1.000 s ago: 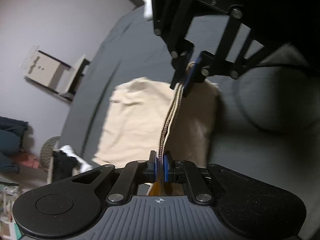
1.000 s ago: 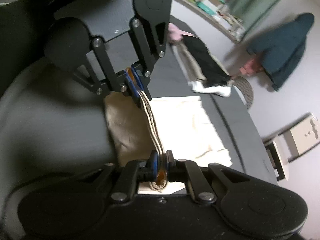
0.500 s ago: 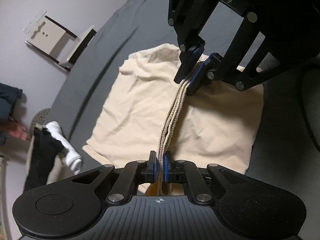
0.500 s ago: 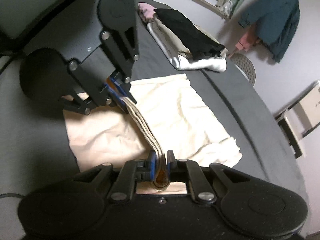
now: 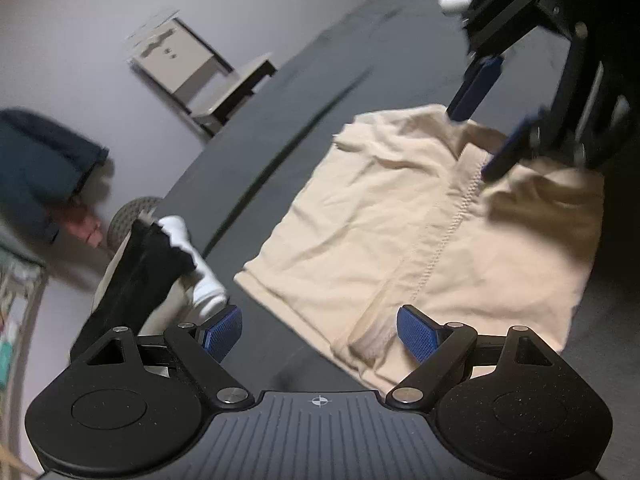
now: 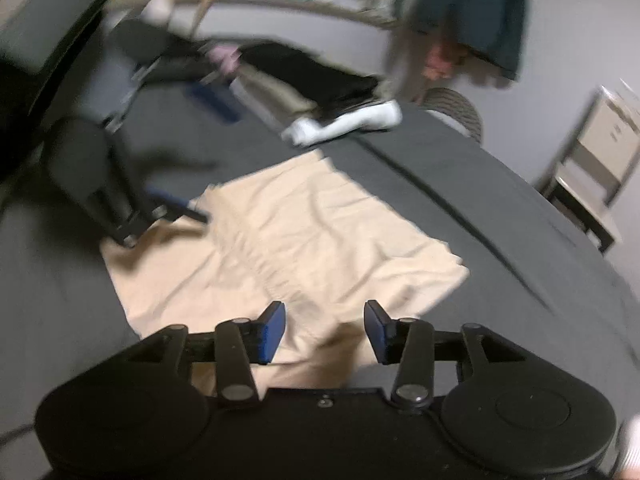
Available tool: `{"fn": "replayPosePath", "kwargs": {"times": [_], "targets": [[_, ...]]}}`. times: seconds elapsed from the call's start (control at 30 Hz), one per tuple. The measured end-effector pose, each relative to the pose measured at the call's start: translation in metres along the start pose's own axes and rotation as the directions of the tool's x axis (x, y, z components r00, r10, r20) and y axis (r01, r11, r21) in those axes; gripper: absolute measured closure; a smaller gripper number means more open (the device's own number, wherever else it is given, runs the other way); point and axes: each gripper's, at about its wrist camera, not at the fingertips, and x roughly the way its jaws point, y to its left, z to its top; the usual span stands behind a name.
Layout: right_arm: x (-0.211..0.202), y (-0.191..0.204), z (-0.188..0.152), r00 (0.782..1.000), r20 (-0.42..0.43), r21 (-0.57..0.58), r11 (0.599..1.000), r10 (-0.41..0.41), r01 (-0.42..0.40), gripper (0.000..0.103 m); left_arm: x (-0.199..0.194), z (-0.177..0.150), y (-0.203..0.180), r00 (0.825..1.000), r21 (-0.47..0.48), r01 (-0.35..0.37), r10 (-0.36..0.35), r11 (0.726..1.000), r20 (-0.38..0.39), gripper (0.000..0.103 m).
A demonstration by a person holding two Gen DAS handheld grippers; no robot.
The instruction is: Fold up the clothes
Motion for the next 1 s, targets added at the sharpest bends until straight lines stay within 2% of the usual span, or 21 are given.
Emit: {"fn": "replayPosePath", "kwargs": {"times": [0.07, 0.17, 0.27, 0.4, 0.47, 0.57, 0.6, 0.67, 0.73, 0.8, 0.87, 0.93, 1.0], "targets": [[-0.011, -0.013, -0.006, 0.999, 0.008, 0.079, 0.996, 0.036, -0.037, 0.061, -0.012, -0.007, -0.001, 0.997, -0.021, 0.07, -0.069, 0.997, 0.044, 0.018], [-0.019, -0.021, -0.014, 0.993, 0.026, 0.141, 0.983, 0.113, -0.116, 0.064, -0.025, -0.012, -0.015, 0.985, 0.019, 0.151, -0.152, 0.988, 0.085, 0.018], [-0.017, -0.011, -0.013, 0.981, 0.04, 0.125, 0.973, 0.19, -0.193, 0.064, -0.03, -0.012, -0.037, 0.978, 0.088, 0.186, -0.193, 0.979, 0.083, 0.018], [0.0, -0.001, -0.009, 0.96, 0.02, 0.153, 0.948, 0.28, -0.28, 0.064, -0.025, -0.012, -0.054, 0.957, 0.097, 0.28, -0.286, 0.955, 0.049, 0.018], [0.01, 0.0, -0.011, 0.956, -0.012, 0.174, 0.942, 0.294, -0.287, 0.064, -0.021, -0.014, -0.055, 0.948, 0.068, 0.313, -0.316, 0.947, 0.031, 0.018], [0.022, -0.001, -0.019, 0.969, -0.091, 0.17, 0.963, 0.229, -0.211, 0.064, -0.013, -0.019, -0.042, 0.933, -0.031, 0.359, -0.359, 0.933, 0.008, 0.018], [0.021, -0.003, -0.021, 0.972, -0.094, 0.168, 0.966, 0.215, -0.198, 0.064, -0.01, -0.022, -0.037, 0.93, -0.065, 0.367, -0.368, 0.928, -0.003, 0.018], [0.013, -0.005, -0.022, 0.974, -0.083, 0.174, 0.966, 0.209, -0.193, 0.064, -0.01, -0.027, -0.031, 0.931, -0.095, 0.361, -0.364, 0.928, -0.017, 0.018], [0.001, 0.0, -0.022, 0.981, -0.061, 0.125, 0.976, 0.186, -0.177, 0.063, -0.016, -0.032, -0.031, 0.942, -0.062, 0.333, -0.334, 0.941, -0.017, 0.018], [-0.016, 0.015, -0.023, 0.986, -0.021, -0.012, 0.986, 0.166, -0.166, 0.056, -0.028, -0.035, -0.037, 0.955, 0.013, 0.297, -0.297, 0.955, 0.001, 0.018], [-0.027, 0.037, -0.027, 0.991, 0.013, -0.167, 0.977, 0.136, -0.132, 0.048, -0.04, -0.037, -0.05, 0.973, 0.131, 0.226, -0.23, 0.965, 0.018, 0.018], [-0.031, 0.061, -0.032, 0.993, 0.018, -0.303, 0.947, 0.116, -0.106, 0.048, -0.049, -0.04, -0.066, 0.988, 0.271, 0.135, -0.149, 0.953, 0.032, 0.018], [-0.028, 0.09, -0.04, 0.999, 0.016, -0.463, 0.886, 0.04, -0.028, 0.048, -0.054, -0.042, -0.083, 0.996, 0.407, 0.041, -0.07, 0.913, 0.056, 0.018]]}}
